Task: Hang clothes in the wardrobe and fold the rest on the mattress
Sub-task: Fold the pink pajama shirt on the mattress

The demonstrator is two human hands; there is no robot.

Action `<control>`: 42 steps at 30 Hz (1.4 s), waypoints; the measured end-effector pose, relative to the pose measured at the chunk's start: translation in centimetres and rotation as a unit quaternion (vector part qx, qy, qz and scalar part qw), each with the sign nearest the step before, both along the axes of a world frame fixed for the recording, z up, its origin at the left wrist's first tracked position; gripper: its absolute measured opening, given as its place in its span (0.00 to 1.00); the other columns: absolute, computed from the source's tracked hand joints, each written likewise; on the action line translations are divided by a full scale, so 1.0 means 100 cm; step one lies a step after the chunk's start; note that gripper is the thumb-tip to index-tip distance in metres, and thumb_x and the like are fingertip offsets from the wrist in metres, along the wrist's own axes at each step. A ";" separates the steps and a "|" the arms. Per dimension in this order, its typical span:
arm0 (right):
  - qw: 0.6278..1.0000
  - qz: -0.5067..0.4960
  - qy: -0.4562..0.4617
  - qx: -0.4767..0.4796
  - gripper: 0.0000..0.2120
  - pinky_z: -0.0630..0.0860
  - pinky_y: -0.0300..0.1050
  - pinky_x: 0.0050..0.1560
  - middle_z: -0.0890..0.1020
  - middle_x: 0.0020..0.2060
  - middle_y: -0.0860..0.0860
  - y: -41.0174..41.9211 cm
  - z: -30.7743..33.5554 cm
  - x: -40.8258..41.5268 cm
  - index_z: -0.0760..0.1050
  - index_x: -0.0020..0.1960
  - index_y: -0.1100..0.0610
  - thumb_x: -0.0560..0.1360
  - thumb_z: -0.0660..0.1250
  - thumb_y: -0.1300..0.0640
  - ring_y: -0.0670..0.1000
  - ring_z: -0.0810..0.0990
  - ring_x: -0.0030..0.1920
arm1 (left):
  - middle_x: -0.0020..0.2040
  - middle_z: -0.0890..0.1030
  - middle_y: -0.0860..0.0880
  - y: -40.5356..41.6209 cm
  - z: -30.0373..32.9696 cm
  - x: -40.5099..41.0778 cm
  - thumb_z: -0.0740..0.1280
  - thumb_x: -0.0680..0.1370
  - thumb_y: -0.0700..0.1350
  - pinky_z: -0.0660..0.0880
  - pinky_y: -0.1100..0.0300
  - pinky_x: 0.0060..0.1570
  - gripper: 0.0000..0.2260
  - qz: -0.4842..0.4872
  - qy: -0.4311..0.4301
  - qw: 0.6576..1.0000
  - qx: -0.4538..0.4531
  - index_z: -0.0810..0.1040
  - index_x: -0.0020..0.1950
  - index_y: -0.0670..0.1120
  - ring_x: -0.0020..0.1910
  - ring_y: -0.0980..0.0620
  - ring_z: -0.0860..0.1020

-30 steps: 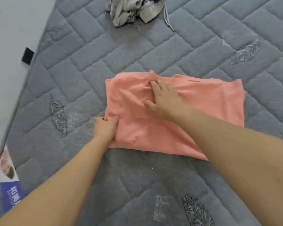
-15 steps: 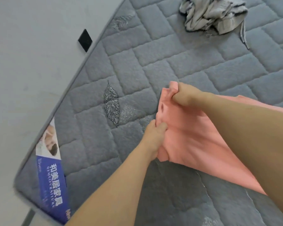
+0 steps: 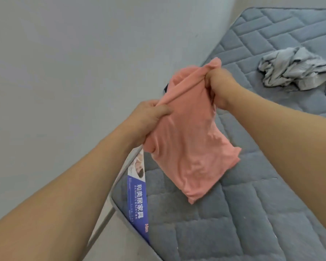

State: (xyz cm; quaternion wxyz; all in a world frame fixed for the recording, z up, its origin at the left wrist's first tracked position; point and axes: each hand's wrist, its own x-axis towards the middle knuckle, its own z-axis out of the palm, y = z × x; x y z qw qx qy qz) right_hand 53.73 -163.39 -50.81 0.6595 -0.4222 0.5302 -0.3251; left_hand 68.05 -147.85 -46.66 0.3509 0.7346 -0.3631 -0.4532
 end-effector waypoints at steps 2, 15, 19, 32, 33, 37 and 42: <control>0.998 -0.017 -0.065 -0.004 0.06 0.57 0.31 0.20 0.65 0.16 0.46 0.010 0.039 -0.023 0.67 0.32 0.58 0.62 0.54 0.66 0.47 0.66 0.19 | 0.41 0.84 0.43 0.006 0.043 -0.024 0.71 0.69 0.47 0.77 0.53 0.43 0.10 -0.035 0.005 0.999 -0.010 0.82 0.46 0.43 0.39 0.47 0.81; 0.991 -0.085 0.014 0.103 0.25 0.70 0.44 0.35 0.78 0.42 0.57 0.148 -0.090 -0.326 0.76 0.58 0.54 0.70 0.49 0.69 0.54 0.77 0.42 | 0.38 0.82 0.54 0.098 -0.061 -0.293 0.70 0.70 0.53 0.73 0.60 0.37 0.09 -0.273 -0.094 0.950 0.120 0.78 0.46 0.50 0.36 0.56 0.77; 0.940 -0.078 0.211 0.257 0.24 0.78 0.55 0.57 0.80 0.55 0.59 0.204 -0.190 -0.414 0.72 0.66 0.65 0.84 0.51 0.47 0.59 0.80 0.53 | 0.38 0.80 0.55 0.140 -0.158 -0.368 0.70 0.71 0.53 0.74 0.59 0.37 0.09 -0.373 -0.073 0.902 0.207 0.78 0.46 0.50 0.35 0.57 0.77; 0.929 0.185 0.320 0.009 0.07 0.63 0.46 0.33 0.76 0.37 0.53 0.128 -0.153 -0.273 0.68 0.37 0.55 0.71 0.65 0.58 0.51 0.72 0.35 | 0.44 0.81 0.55 0.102 -0.203 -0.218 0.63 0.80 0.60 0.73 0.58 0.43 0.14 -0.204 -0.070 0.963 0.164 0.79 0.46 0.51 0.44 0.54 0.79; 0.926 0.195 0.324 -0.004 0.08 0.64 0.45 0.32 0.76 0.36 0.51 0.117 -0.153 -0.256 0.69 0.36 0.54 0.72 0.66 0.56 0.51 0.73 0.35 | 0.47 0.80 0.56 0.091 -0.208 -0.203 0.62 0.80 0.60 0.72 0.57 0.45 0.14 -0.191 -0.086 0.966 0.149 0.79 0.48 0.51 0.46 0.54 0.78; 0.890 0.225 0.385 -0.099 0.08 0.69 0.47 0.42 0.79 0.45 0.53 0.078 -0.191 -0.201 0.73 0.45 0.57 0.76 0.65 0.51 0.56 0.76 0.47 | 0.51 0.79 0.54 0.055 -0.250 -0.159 0.60 0.80 0.59 0.70 0.53 0.48 0.12 -0.150 -0.156 0.968 0.130 0.74 0.49 0.51 0.54 0.47 0.77; 0.824 0.209 0.497 -0.175 0.20 0.69 0.59 0.60 0.72 0.60 0.58 0.047 -0.255 -0.168 0.72 0.58 0.53 0.79 0.58 0.38 0.63 0.72 0.61 | 0.64 0.67 0.44 0.036 -0.302 -0.143 0.57 0.81 0.59 0.63 0.46 0.64 0.16 -0.150 -0.289 0.925 0.198 0.70 0.58 0.48 0.65 0.40 0.64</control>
